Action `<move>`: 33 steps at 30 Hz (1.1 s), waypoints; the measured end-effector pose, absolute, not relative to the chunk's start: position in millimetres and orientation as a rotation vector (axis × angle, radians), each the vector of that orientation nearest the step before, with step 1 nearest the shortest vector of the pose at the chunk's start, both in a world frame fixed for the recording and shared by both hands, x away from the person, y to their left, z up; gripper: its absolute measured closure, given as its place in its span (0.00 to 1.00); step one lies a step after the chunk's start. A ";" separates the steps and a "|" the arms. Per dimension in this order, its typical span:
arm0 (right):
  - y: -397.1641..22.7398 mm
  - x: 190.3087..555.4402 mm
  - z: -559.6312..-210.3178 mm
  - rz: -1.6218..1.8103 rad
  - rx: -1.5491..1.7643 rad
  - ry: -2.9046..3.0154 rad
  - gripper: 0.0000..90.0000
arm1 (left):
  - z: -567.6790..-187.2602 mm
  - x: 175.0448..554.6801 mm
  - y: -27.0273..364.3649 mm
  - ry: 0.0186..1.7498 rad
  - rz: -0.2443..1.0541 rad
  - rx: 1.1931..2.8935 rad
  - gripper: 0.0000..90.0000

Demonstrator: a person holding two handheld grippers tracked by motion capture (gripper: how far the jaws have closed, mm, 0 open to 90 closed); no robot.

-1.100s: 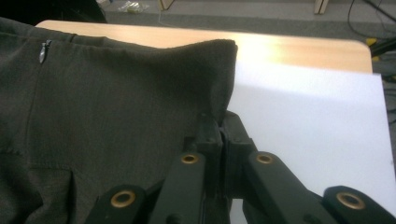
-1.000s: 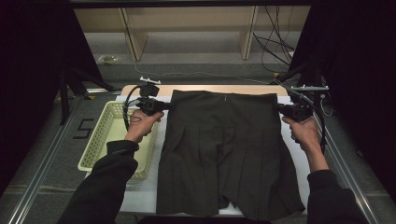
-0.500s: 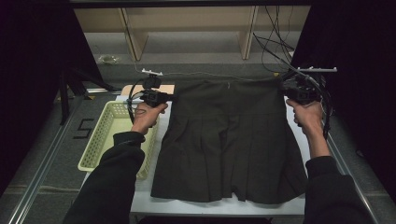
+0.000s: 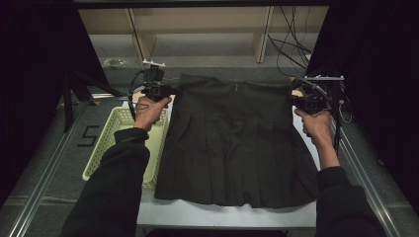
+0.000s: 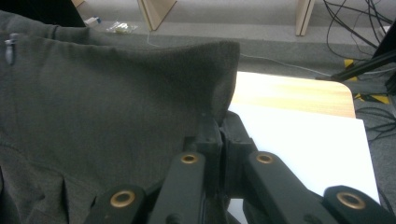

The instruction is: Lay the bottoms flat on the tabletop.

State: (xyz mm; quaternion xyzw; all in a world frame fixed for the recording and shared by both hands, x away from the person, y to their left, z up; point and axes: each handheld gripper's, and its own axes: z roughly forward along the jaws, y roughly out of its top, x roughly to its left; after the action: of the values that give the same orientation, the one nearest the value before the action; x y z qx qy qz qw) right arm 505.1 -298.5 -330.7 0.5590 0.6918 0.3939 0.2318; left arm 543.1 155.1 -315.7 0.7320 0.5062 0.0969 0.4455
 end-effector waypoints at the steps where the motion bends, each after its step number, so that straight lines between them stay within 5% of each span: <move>1: -298.5 505.2 -328.9 1.080 1.529 1.898 0.98 | -318.8 543.5 153.9 1.255 0.235 1.821 0.98; 18: -306.2 511.2 -282.9 1.050 1.490 1.789 0.98 | -322.1 546.7 140.0 1.236 0.201 1.778 0.98; 33: -311.2 512.0 -291.7 1.046 1.510 1.761 0.98 | -305.9 547.9 133.7 1.213 0.265 1.771 0.98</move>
State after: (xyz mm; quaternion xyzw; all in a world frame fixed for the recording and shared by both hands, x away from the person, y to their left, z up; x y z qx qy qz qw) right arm 512.0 -311.2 -291.7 0.5673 0.6614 0.3928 0.2941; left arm 547.9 133.7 -305.9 0.7226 0.4949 0.1082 0.4703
